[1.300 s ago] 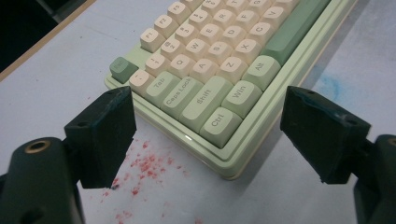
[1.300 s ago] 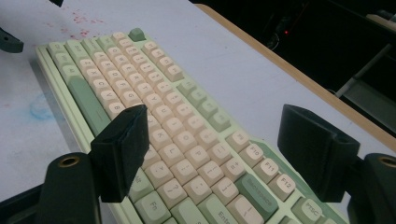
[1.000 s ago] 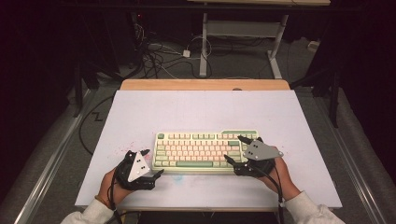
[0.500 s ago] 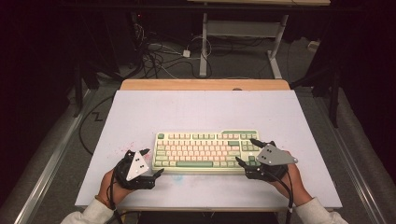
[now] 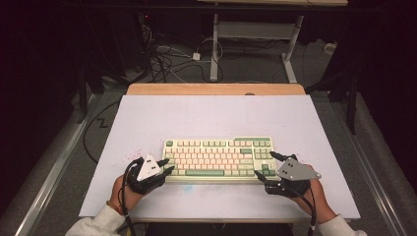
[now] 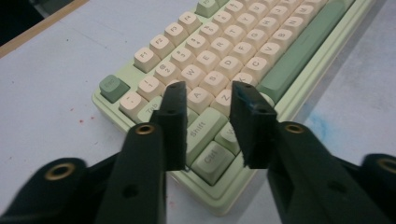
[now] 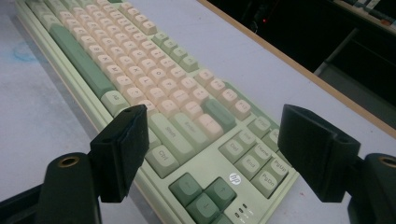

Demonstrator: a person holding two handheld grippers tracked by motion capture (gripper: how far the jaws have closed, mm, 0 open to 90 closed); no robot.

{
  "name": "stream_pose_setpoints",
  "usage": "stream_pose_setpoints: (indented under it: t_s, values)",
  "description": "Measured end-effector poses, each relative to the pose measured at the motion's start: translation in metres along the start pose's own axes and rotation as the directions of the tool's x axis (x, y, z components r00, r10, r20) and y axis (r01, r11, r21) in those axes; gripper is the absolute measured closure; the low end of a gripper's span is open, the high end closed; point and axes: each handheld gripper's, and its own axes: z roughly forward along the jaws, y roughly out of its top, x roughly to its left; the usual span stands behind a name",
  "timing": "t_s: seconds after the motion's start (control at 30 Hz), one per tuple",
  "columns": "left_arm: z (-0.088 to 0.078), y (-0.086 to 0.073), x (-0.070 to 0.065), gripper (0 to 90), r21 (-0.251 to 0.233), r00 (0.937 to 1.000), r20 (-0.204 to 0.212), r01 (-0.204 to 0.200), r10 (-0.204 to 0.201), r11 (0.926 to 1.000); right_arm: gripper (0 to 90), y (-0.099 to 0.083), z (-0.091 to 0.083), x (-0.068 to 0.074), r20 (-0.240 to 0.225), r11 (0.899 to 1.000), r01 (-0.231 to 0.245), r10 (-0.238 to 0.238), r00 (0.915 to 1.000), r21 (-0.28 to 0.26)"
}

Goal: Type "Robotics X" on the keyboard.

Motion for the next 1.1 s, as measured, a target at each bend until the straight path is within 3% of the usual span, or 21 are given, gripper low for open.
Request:
stream_pose_setpoints:
  t_s: [0.2, 0.33, 0.7, 0.87, 1.1]
  values:
    - [0.014, 0.017, 0.0, 87.7, 0.034, 0.9998, 0.016, -0.01, 0.01, 0.9994, 25.7, -0.001, 0.001, 0.002, 0.0, 1.0, 0.003, -0.003, 1.0, 0.001]
    - [0.023, 0.027, -0.003, 87.7, 0.048, 0.9992, 0.029, -0.03, 0.029, 0.9984, 25.6, -0.002, 0.003, 0.003, 0.0, 1.0, 0.011, -0.011, 0.9999, 0.013]
    - [0.043, 0.049, -0.001, 87.7, 0.063, 0.997, 0.073, -0.03, 0.025, 0.9976, 25.7, -0.004, 0.007, 0.007, -0.012, 0.999, 0.02, -0.02, 0.9997, 0.028]
    - [0.056, 0.059, -0.005, 87.7, 0.092, 0.9941, 0.102, -0.048, 0.039, 0.9946, 25.7, -0.004, 0.008, 0.008, -0.016, 0.999, 0.031, -0.031, 0.9994, 0.034]
    - [0.071, 0.067, -0.006, 87.6, 0.128, 0.9929, 0.109, -0.061, 0.047, 0.9899, 25.7, -0.004, 0.008, 0.008, -0.017, 0.999, 0.035, -0.034, 0.9993, 0.037]
